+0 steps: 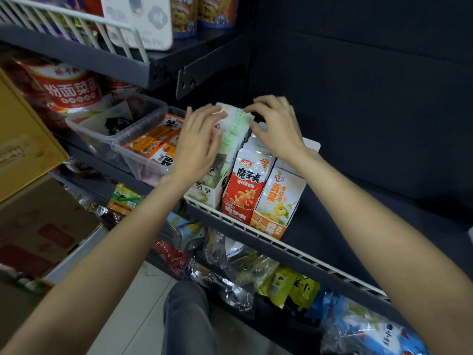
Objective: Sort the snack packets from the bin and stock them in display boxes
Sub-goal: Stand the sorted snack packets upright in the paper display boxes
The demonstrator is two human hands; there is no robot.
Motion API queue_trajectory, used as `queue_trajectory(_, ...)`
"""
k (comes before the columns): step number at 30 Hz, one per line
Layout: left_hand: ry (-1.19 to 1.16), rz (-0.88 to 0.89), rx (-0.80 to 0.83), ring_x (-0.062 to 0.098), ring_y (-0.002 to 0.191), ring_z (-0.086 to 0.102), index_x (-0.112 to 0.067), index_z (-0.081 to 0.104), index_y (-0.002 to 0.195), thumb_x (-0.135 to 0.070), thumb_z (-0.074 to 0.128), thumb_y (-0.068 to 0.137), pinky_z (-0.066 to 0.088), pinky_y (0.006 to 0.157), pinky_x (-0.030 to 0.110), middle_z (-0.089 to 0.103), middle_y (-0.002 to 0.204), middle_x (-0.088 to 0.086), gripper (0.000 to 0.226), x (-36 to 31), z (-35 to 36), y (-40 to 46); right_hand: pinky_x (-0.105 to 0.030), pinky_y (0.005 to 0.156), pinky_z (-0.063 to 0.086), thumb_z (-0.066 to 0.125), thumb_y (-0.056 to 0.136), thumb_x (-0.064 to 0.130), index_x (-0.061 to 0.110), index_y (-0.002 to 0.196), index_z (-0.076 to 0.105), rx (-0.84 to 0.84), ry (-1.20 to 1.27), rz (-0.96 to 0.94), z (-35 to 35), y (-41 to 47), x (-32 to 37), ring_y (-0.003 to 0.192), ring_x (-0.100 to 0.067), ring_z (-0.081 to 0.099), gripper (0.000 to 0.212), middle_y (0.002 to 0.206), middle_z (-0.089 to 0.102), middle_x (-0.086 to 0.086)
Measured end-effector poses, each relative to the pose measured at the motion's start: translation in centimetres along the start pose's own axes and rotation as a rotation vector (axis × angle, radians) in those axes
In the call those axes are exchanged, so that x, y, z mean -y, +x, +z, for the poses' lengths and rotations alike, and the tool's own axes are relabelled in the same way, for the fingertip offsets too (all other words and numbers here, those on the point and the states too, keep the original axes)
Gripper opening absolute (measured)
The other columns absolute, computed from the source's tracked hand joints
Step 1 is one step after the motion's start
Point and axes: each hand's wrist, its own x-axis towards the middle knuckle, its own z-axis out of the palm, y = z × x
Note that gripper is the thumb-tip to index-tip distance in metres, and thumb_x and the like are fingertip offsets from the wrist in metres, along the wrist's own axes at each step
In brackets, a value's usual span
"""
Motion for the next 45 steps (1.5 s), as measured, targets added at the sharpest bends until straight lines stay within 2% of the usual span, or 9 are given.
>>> queue_trajectory(3, 0.077, 0.002, 0.07, 0.027, 0.107, 0.054, -0.005, 0.061, 0.111, -0.008, 0.052, 0.091, 0.038, 0.099, 0.044, 0.061, 0.112, 0.009, 0.023, 0.9, -2.1, -3.1, -0.029, 0.095, 0.026, 0.057, 0.089, 0.017, 0.016, 0.114, 0.067, -0.038, 0.001, -0.077, 0.0, -1.7, 0.9, 0.121, -0.027, 0.044, 0.027, 0.126, 0.057, -0.005)
queue_trajectory(8, 0.293, 0.008, 0.35, 0.03, 0.115, 0.053, -0.013, 0.059, 0.123, -0.017, 0.072, 0.077, 0.037, 0.098, 0.046, 0.056, 0.128, 0.009, 0.047, 1.9, -2.2, -5.0, -0.039, 0.099, 0.026, 0.056, 0.091, 0.028, 0.02, 0.103, 0.073, 0.114, -0.143, -0.238, 1.6, -3.7, 3.0, 0.124, -0.03, 0.044, 0.022, 0.129, 0.056, -0.007)
queue_trajectory(15, 0.517, -0.047, 0.549, 0.027, 0.132, 0.033, -0.028, 0.035, 0.14, -0.042, 0.077, 0.071, 0.026, 0.102, 0.041, 0.031, 0.147, 0.004, 0.082, 1.1, -2.2, -0.9, -0.049, 0.115, 0.003, 0.042, 0.096, 0.05, 0.034, 0.109, 0.07, 0.365, -0.229, -0.043, 2.1, -4.0, 4.0, 0.144, -0.026, 0.008, 0.034, 0.157, 0.02, -0.005)
queue_trajectory(18, 0.517, -0.045, 0.619, 0.025, 0.135, 0.033, -0.031, 0.028, 0.145, -0.046, 0.071, 0.078, 0.023, 0.107, 0.041, 0.025, 0.153, 0.002, 0.081, 1.3, -2.2, -1.0, -0.046, 0.113, 0.007, 0.043, 0.096, 0.047, 0.031, 0.113, 0.068, 0.338, -0.23, -0.042, 2.1, -3.9, 4.3, 0.142, -0.023, 0.015, 0.034, 0.153, 0.028, -0.005)
queue_trajectory(23, 0.421, -0.08, 0.542, 0.025, 0.133, 0.037, -0.032, 0.043, 0.14, -0.057, 0.052, 0.087, 0.018, 0.111, 0.04, 0.031, 0.152, 0.002, 0.059, 1.8, -2.4, -2.7, -0.034, 0.105, 0.021, 0.046, 0.097, 0.026, 0.018, 0.127, 0.058, 0.066, -0.129, 0.058, 1.7, -2.1, 3.3, 0.133, -0.02, 0.037, 0.033, 0.141, 0.049, -0.001)
queue_trajectory(28, 0.411, -0.178, 0.398, 0.026, 0.125, 0.041, -0.025, 0.05, 0.128, -0.061, 0.057, 0.081, 0.021, 0.107, 0.042, 0.043, 0.142, 0.001, 0.06, 1.2, -1.5, -3.8, -0.037, 0.108, 0.018, 0.05, 0.095, 0.031, 0.02, 0.124, 0.061, 0.187, -0.245, -0.026, 1.7, -0.6, 1.5, 0.138, -0.022, 0.029, 0.033, 0.147, 0.042, 0.001)
queue_trajectory(34, 0.47, -0.259, 0.42, 0.027, 0.128, 0.035, -0.026, 0.024, 0.144, -0.057, 0.067, 0.076, 0.028, 0.103, 0.045, 0.038, 0.141, 0.005, 0.086, 0.3, -0.5, -3.0, -0.033, 0.099, 0.024, 0.059, 0.089, 0.032, 0.015, 0.102, 0.066, 0.07, -0.201, 0.015, 1.5, 0.6, 1.8, 0.124, -0.021, 0.04, 0.023, 0.128, 0.055, 0.002)
queue_trajectory(39, 0.496, -0.313, 0.463, 0.032, 0.127, 0.036, -0.031, 0.01, 0.149, -0.067, 0.064, 0.072, 0.031, 0.102, 0.046, 0.037, 0.141, 0.012, 0.1, 0.8, -0.8, -2.7, -0.035, 0.101, 0.023, 0.061, 0.087, 0.04, 0.015, 0.095, 0.068, 0.099, -0.186, 0.03, 1.6, 0.1, 2.5, 0.127, -0.023, 0.036, 0.028, 0.133, 0.05, 0.0)
queue_trajectory(45, 0.307, -0.34, 0.313, 0.032, 0.12, 0.046, -0.021, 0.035, 0.142, -0.052, 0.067, 0.08, 0.038, 0.096, 0.046, 0.046, 0.133, 0.011, 0.077, 1.5, -2.7, -3.9, -0.035, 0.101, 0.02, 0.068, 0.082, 0.039, 0.017, 0.088, 0.071, 0.171, -0.162, 0.087, 1.8, 0.2, 3.2, 0.131, -0.022, 0.029, 0.023, 0.14, 0.042, 0.001)
